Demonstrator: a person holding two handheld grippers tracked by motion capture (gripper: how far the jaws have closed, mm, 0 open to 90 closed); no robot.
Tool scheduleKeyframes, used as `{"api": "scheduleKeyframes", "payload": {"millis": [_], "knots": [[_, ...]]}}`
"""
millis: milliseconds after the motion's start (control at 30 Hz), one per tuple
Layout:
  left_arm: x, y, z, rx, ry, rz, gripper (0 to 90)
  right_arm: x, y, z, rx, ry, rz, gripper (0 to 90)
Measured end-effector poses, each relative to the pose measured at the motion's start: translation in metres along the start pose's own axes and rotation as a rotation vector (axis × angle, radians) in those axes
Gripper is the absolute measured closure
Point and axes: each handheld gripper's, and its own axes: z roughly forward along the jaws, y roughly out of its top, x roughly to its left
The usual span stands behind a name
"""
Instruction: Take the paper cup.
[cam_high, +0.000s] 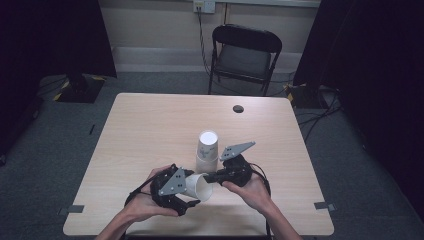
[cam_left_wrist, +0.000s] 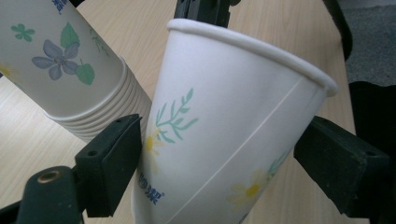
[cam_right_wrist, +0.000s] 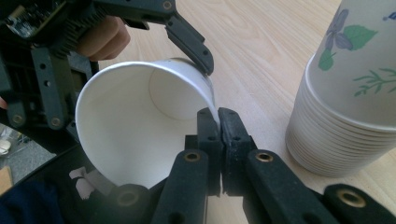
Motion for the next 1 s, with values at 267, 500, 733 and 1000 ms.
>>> {"api": "scheduleKeyframes", "payload": {"millis": [267, 500, 733, 1000], "knots": [[-0.003, -0.002, 0.005, 0.016, 0.037, 0.003, 18.1, 0.001, 0.002, 0.003, 0.001, -0.006, 0.039, 88.8], [-0.006, 0.000, 0.006, 0.021, 0.054, -0.013, 20.0, 0.001, 0.003, 0.003, 0.002, -0.017, 0.051, 88.7], [-0.004, 0.000, 0.005, 0.010, 0.056, -0.028, 22.0, 0.002, 0.003, 0.002, -0.012, -0.035, 0.041, 87.7], [0.004, -0.002, -0.001, -0.046, 0.033, -0.120, 24.2, 0.003, 0.004, -0.004, -0.068, -0.064, 0.035, 84.1]]}}
